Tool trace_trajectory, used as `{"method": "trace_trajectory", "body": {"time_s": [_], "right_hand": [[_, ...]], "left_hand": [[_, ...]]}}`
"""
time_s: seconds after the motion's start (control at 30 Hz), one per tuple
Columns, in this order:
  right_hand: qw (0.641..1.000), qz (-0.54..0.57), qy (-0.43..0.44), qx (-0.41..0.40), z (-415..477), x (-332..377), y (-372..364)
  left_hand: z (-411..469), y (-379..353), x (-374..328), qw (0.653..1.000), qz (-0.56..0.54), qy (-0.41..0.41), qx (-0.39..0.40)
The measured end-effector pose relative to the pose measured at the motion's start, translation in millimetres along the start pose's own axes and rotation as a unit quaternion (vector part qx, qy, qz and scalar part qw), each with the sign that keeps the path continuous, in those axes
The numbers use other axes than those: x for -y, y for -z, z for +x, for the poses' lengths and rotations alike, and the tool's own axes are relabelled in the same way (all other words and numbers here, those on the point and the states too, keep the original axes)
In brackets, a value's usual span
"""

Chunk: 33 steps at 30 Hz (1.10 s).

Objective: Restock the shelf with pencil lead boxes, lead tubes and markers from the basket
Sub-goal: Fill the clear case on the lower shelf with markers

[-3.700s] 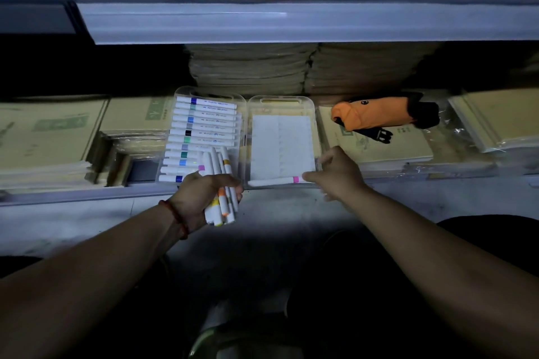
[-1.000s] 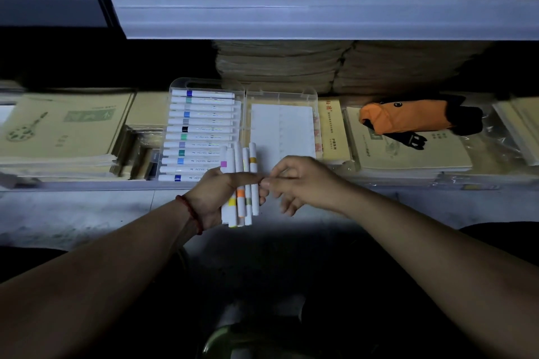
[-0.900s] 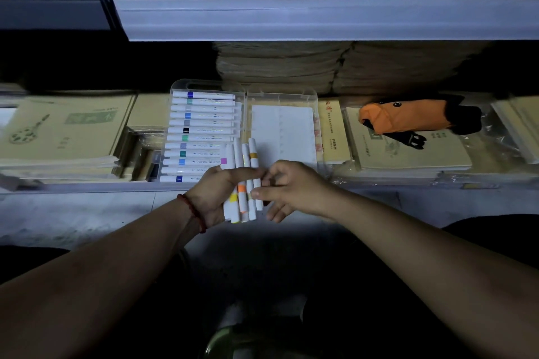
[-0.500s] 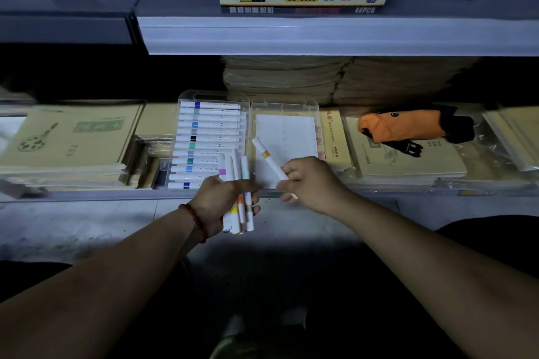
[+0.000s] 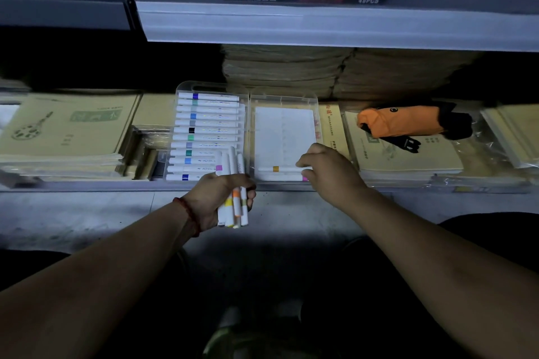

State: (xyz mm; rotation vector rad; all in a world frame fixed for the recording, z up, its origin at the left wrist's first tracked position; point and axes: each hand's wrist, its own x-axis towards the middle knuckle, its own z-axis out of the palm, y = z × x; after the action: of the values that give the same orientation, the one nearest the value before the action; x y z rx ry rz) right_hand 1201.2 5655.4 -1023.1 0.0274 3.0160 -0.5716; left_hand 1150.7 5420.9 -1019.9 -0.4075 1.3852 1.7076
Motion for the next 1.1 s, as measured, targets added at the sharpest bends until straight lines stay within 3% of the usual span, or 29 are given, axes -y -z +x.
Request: {"method": "trace_trajectory", "body": {"time_s": [0.27, 0.37, 0.77, 0.83, 0.97, 1.03, 1.1], "right_hand": [[0.971, -0.228, 0.073, 0.021, -11, 18, -9], [0.967, -0.227, 0.043, 0.105, -22, 29, -24], [0.975, -0.154, 0.032, 0.154, -30, 32, -32], [0.983, -0.119, 0.031, 0.139, -27, 35, -25], [0.992, 0.106, 0.043, -0.049, -19, 54, -18], [0.97, 0.241, -0.03, -0.021, -15, 69, -17], [0.922, 0.364, -0.116, 0.058, -13, 82, -16]], "left_hand": [[11, -3, 0, 1.0, -0.026, 0.008, -0.011], [14, -1, 1, 0.999, -0.04, 0.001, -0.022], [12, -3, 3, 0.998, -0.061, -0.005, -0.032], [12, -2, 4, 0.998, -0.052, -0.01, -0.033], [8, -7, 5, 0.999, -0.04, -0.014, -0.02], [8, -8, 5, 0.999, -0.031, -0.021, -0.024], [5, -8, 5, 0.999, -0.012, -0.028, -0.022]]}}
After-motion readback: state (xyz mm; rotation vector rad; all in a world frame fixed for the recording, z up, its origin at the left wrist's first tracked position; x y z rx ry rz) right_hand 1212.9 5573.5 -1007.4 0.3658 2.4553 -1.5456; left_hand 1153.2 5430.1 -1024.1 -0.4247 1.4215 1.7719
